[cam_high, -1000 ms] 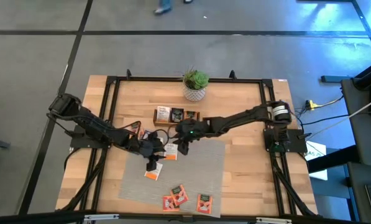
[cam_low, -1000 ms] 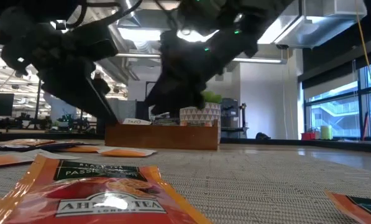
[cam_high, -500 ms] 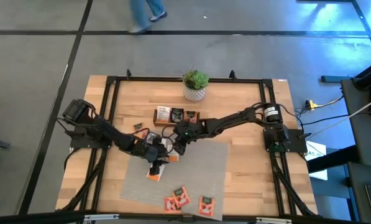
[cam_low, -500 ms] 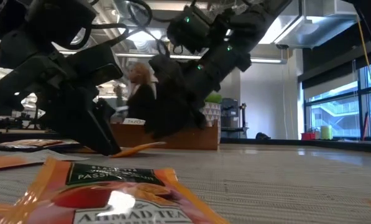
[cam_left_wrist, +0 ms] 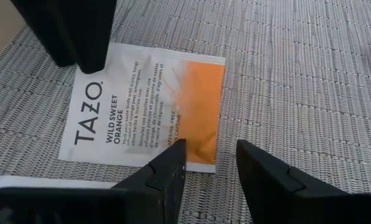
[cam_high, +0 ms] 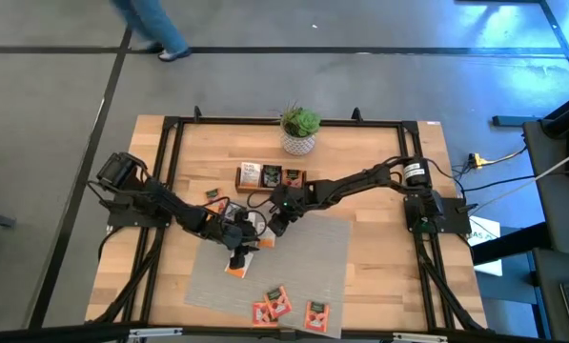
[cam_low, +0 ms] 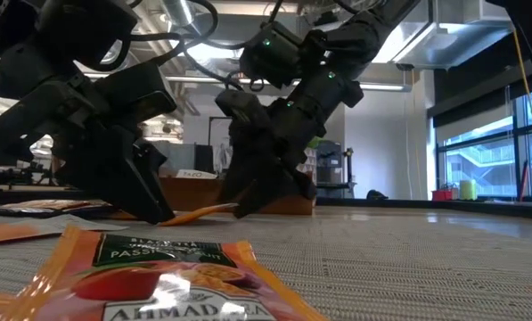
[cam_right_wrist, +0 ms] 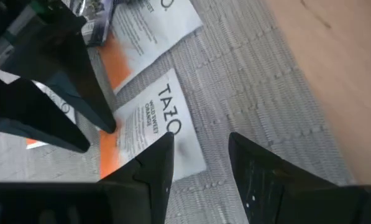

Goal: Pick & Place Tea
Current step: Put the white tea bag into the left section of the wooden organizer

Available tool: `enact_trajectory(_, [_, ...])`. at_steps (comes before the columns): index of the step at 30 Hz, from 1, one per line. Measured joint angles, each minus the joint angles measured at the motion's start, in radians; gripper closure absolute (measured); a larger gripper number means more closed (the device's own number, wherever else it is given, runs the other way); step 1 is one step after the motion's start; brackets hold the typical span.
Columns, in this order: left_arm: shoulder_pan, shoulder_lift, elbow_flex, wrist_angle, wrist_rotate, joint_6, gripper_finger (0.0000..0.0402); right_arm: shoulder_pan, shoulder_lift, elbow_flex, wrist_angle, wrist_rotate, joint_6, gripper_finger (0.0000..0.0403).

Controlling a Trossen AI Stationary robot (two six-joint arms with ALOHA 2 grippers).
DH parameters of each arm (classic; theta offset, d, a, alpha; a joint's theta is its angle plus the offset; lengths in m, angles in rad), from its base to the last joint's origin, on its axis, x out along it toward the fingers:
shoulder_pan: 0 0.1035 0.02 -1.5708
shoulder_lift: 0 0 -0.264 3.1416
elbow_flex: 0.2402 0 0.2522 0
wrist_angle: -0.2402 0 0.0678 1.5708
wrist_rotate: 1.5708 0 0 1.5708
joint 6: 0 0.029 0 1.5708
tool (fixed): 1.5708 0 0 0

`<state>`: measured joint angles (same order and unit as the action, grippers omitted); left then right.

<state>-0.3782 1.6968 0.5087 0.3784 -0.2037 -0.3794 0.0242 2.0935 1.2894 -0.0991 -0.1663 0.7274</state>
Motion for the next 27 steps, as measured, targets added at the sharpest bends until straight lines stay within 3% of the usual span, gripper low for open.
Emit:
enact_trajectory(11, [-0.001,0.002,-0.002,0.008,-0.009,0.008,0.0263,0.001,-0.001,-0.001,0.028,-0.107,0.022,0.0246])
enact_trajectory(20, [0.000,0.003,-0.003,0.009,-0.012,0.008,0.0262,-0.006,-0.001,-0.001,0.034,-0.099,0.031,0.0247])
enact_trajectory(27, [0.000,0.003,-0.003,0.009,-0.012,0.016,0.0261,-0.008,-0.001,-0.001,0.037,-0.098,0.027,0.0303])
